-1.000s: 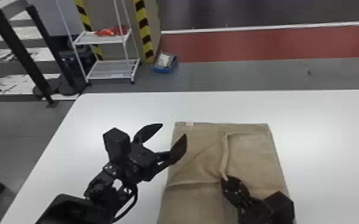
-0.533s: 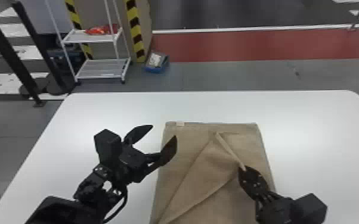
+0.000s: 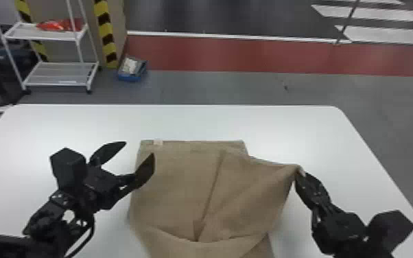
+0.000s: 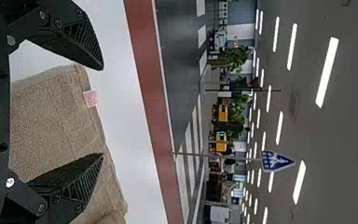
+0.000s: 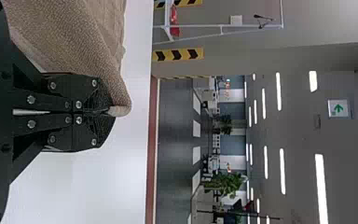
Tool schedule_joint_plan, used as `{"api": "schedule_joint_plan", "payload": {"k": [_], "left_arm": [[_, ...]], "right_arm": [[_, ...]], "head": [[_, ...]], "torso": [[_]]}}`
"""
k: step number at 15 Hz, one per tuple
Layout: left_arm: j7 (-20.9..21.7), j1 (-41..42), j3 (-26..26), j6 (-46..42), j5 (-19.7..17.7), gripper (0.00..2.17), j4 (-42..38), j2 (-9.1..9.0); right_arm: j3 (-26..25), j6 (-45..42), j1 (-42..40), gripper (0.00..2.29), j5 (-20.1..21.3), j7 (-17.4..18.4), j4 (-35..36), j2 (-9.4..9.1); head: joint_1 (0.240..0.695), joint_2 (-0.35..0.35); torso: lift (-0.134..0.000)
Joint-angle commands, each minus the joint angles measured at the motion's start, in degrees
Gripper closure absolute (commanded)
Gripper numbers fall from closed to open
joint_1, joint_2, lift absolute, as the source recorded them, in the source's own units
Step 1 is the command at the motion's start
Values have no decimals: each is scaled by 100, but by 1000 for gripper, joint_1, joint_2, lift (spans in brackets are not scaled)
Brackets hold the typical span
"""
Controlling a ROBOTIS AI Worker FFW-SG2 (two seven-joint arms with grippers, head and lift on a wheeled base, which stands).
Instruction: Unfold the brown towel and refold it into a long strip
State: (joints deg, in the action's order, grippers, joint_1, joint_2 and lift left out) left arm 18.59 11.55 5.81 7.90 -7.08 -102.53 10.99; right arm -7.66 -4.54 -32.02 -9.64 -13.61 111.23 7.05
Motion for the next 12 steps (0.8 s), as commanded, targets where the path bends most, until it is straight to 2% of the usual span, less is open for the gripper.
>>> {"api": "schedule_joint_plan", "payload": {"k": [1, 4, 6, 8, 10, 11, 12], "left_arm": [[4, -21, 7, -3, 5, 262, 14, 0], [-14, -21, 16, -3, 5, 262, 5, 0], [-14, -21, -1, -3, -13, 262, 5, 9], [-14, -21, -10, 15, -30, 262, 22, 0], [-14, -21, 16, 15, -22, 262, 22, 0], [-5, -21, 25, 50, -13, 262, 22, 9], [13, -21, 25, 85, -13, 262, 5, 26]], "right_arm": [[-543, 222, 73, 1504, -284, -63, 13, -37], [-1159, 485, 196, 1504, -539, -204, 4, -37], [-1624, 1083, 407, 1504, -635, -336, 4, -37], [-2292, 2050, 855, 1504, -644, -564, -22, -19], [-2626, 2437, 1260, 1504, -635, -652, -277, 95], [-2679, 2560, 1444, 1504, -644, -652, -497, 218], [-2811, 2665, 1655, 1504, -635, -643, -734, 271]], "head": [[695, -144], [695, -206], [695, -240], [695, -292], [695, -330], [695, -350], [695, -350]], "torso": [[-123], [-123], [-123], [-123], [-123], [-123], [-123]]}}
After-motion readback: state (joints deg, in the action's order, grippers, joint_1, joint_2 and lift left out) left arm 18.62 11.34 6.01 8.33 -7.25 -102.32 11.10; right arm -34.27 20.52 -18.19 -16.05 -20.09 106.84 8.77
